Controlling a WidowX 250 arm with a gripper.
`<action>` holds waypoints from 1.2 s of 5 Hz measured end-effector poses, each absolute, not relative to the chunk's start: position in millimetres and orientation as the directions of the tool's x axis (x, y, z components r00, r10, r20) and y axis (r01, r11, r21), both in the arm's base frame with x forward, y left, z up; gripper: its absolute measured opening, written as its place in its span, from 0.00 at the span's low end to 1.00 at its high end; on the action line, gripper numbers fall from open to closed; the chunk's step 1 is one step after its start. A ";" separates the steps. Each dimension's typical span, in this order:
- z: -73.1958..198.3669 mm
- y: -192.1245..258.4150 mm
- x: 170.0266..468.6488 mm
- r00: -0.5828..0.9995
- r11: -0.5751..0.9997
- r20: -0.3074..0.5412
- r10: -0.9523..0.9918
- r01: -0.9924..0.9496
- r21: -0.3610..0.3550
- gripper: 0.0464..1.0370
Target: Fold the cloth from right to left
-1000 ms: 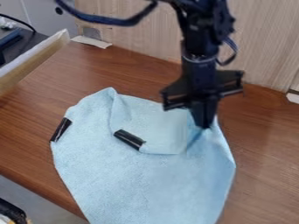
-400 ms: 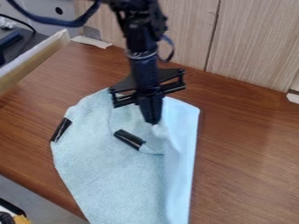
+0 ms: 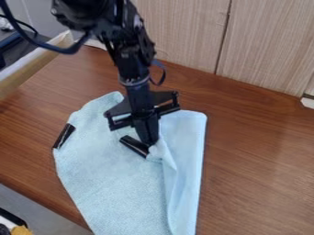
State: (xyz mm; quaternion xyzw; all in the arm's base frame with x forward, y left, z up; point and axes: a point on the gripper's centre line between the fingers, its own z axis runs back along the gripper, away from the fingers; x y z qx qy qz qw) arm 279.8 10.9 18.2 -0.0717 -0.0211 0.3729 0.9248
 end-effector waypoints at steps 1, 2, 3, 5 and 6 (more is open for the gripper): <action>13.5 13.3 281.2 0.702 0.693 -0.018 0.712 -0.707 -0.143 0.02; 11.3 14.7 281.4 0.691 0.679 -0.066 0.720 -0.721 -0.135 0.16; 13.0 14.0 281.9 0.696 0.684 -0.074 0.714 -0.717 -0.135 0.41; 21.6 9.1 282.6 0.705 0.703 -0.035 0.708 -0.709 -0.057 0.96; 27.4 8.0 283.2 0.707 0.704 -0.032 0.707 -0.707 -0.058 0.97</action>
